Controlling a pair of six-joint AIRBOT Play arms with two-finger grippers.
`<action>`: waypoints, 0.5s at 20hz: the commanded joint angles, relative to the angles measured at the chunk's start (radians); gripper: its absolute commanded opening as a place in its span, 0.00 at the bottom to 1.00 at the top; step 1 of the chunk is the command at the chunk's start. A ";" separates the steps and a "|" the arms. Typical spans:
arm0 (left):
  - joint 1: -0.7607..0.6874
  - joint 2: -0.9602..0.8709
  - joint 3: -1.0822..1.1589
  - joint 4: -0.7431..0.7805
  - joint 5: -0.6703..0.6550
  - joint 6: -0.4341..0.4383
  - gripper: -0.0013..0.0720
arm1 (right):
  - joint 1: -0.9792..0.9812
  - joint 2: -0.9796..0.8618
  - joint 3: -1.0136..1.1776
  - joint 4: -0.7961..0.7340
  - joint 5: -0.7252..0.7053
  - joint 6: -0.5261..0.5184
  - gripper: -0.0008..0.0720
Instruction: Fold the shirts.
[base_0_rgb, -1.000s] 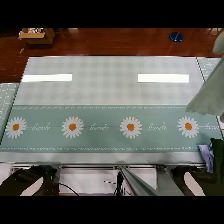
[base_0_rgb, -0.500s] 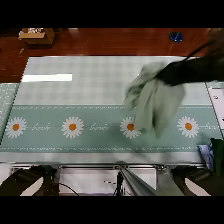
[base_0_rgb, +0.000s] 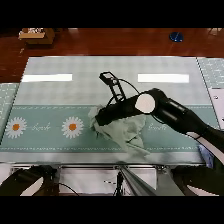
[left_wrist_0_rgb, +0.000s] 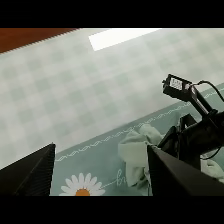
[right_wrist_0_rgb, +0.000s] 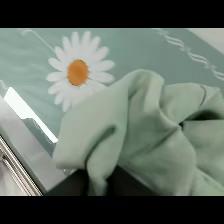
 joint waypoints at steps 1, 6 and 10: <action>0.001 -0.004 -0.001 0.032 0.003 0.002 0.95 | 0.004 -0.009 -0.004 0.009 -0.053 -0.038 0.57; 0.001 -0.036 -0.043 0.031 0.004 0.002 0.95 | -0.264 0.173 -0.004 -0.229 0.214 -0.037 0.61; 0.001 -0.037 -0.280 0.031 0.013 0.010 0.95 | -0.536 0.320 -0.007 -0.555 0.428 -0.038 0.61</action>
